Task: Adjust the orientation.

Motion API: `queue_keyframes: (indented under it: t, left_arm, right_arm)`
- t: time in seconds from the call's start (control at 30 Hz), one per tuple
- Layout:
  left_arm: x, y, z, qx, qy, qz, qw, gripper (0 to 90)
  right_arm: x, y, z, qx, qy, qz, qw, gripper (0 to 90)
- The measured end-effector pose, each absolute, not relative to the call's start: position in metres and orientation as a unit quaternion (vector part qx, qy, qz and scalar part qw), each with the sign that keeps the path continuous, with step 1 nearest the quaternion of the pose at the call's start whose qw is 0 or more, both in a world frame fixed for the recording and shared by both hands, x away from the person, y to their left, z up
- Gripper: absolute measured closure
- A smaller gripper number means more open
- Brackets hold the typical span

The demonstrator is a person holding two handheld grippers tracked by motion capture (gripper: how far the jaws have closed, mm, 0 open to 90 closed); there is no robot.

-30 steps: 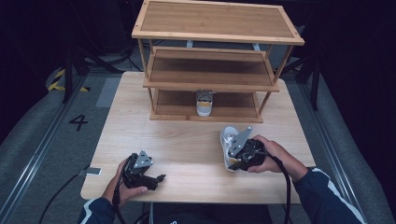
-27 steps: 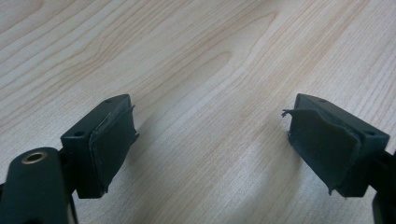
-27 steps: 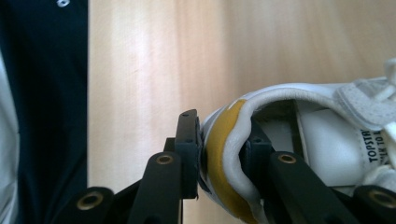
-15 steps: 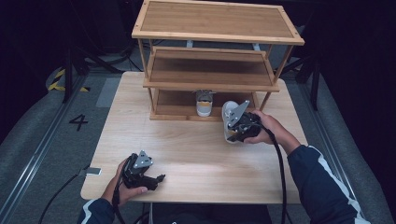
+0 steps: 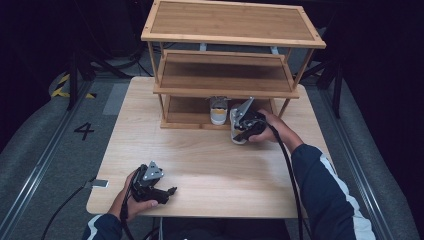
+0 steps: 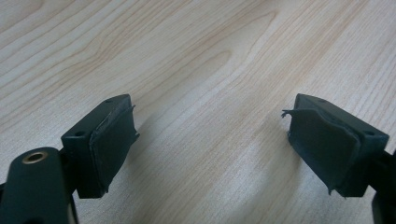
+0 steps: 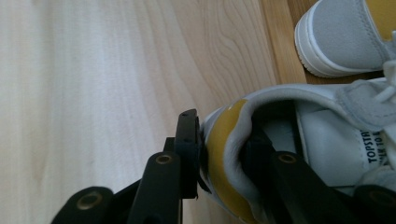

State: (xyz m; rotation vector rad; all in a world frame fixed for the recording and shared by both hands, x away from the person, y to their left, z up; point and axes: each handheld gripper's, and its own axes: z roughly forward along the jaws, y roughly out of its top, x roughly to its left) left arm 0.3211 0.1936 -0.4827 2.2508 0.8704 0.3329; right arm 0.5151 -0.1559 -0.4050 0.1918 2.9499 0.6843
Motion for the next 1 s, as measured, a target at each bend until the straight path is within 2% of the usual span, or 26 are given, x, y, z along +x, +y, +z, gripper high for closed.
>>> queue_keyframes:
  t: [0.2, 0.37, 0.47, 0.63, 0.8, 0.93, 1.0]
  left_arm:
    - [0.321, 0.194, -0.483, 0.867, 0.335, 0.127, 0.346, 15.2]
    - [0.321, 0.194, -0.483, 0.868, 0.334, 0.127, 0.345, 15.2]
    - [0.321, 0.194, -0.483, 0.868, 0.334, 0.127, 0.345, 15.2]
    - [0.321, 0.194, -0.483, 0.868, 0.333, 0.127, 0.345, 15.2]
    - [0.321, 0.194, -0.483, 0.867, 0.335, 0.125, 0.347, 15.3]
    - [0.321, 0.194, -0.483, 0.867, 0.336, 0.125, 0.347, 15.3]
    - [0.32, 0.194, -0.483, 0.867, 0.336, 0.125, 0.346, 15.3]
  right_arm:
    - [0.528, -0.144, -0.419, 0.071, 0.97, 0.227, 0.046, 71.8]
    - [0.531, -0.151, -0.42, 0.081, 0.968, 0.235, 0.039, 70.4]
    - [0.532, -0.154, -0.418, 0.088, 0.967, 0.234, 0.049, 67.2]
    - [0.528, -0.161, -0.411, 0.1, 0.963, 0.234, 0.089, 56.8]
    - [0.519, -0.175, -0.399, 0.121, 0.946, 0.286, 0.095, 53.3]
    - [0.507, -0.181, -0.392, 0.123, 0.939, 0.297, 0.119, 50.9]
    - [0.502, -0.189, -0.391, 0.142, 0.929, 0.318, 0.123, 46.6]
